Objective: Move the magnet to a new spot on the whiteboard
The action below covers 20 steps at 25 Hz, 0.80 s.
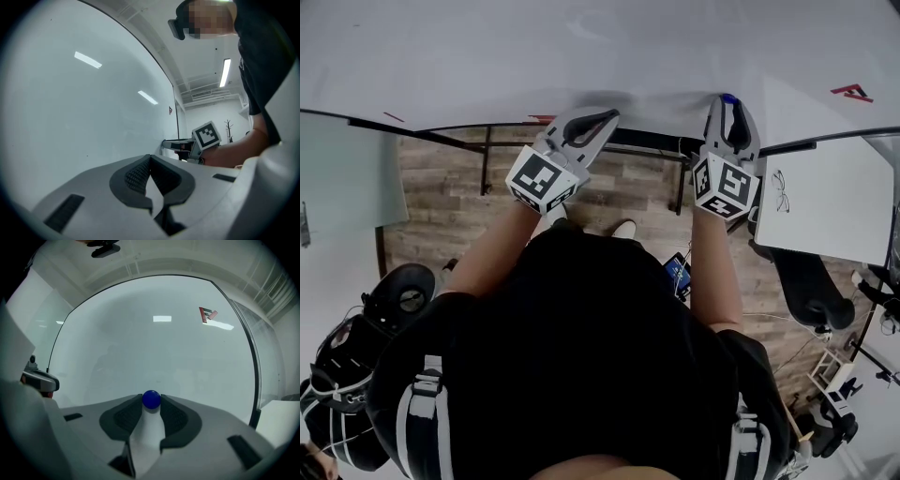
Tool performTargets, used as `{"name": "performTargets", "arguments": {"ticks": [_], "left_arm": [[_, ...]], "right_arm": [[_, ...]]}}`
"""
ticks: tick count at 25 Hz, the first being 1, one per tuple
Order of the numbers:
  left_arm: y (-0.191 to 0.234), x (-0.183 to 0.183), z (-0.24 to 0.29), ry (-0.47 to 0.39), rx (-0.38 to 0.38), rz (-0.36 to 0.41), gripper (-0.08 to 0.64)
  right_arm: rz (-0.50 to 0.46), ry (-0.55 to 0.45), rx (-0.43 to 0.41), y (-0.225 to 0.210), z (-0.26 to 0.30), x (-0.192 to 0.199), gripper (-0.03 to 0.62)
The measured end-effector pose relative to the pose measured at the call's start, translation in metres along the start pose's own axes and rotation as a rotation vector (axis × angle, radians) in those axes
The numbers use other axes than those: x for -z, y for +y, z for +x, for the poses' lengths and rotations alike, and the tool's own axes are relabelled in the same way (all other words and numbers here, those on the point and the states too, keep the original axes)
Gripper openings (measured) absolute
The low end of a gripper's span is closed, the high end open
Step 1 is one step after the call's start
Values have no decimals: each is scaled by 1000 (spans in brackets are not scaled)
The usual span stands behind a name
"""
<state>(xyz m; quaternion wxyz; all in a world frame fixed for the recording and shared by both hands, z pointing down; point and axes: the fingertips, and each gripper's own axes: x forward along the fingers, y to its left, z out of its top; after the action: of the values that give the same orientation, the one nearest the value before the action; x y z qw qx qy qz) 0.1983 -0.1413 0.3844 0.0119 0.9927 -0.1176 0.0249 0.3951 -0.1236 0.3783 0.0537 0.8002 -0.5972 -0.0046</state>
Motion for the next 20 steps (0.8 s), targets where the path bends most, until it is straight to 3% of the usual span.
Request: {"name": "performTargets", "arguments": {"ticks": [13,20], "left_arm": [[4,-13,-37,-24,-33,16,5],[1,-21,-66,-35,-45,7,5]], "right_arm": [[-44,-44,-187,63,-40,-25,118],[-7,-107,-414,124,-71,-36,118]]}}
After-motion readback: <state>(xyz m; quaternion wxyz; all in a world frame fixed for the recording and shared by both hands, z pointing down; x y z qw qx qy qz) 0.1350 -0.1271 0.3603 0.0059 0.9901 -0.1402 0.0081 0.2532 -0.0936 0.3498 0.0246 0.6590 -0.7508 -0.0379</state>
